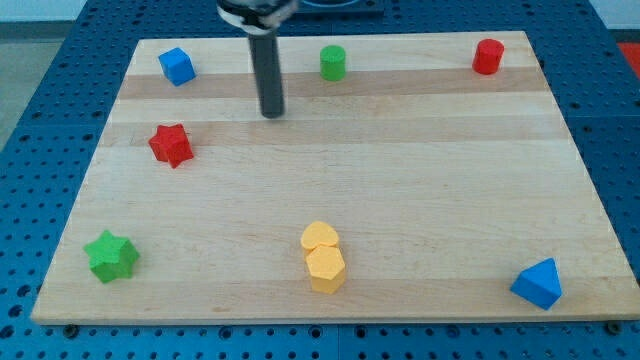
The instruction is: Slide the red star towards the center
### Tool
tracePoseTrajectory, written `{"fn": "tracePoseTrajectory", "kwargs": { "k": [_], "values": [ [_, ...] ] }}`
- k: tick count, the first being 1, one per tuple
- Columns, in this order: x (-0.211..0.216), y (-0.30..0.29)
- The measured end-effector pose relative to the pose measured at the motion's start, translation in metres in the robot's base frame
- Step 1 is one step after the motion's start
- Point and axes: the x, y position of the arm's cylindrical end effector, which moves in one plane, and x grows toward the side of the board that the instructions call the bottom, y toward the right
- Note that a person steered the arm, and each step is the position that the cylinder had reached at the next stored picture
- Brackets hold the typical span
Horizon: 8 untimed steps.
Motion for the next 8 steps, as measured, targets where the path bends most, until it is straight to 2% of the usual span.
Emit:
{"fn": "tracePoseTrajectory", "kwargs": {
  "k": [1,5,6,7,8],
  "values": [
    [-0.028,-0.052],
    [-0.017,-0.154],
    [0.015,-0.176],
    [0.058,-0.163],
    [0.076,-0.141]
  ]
}}
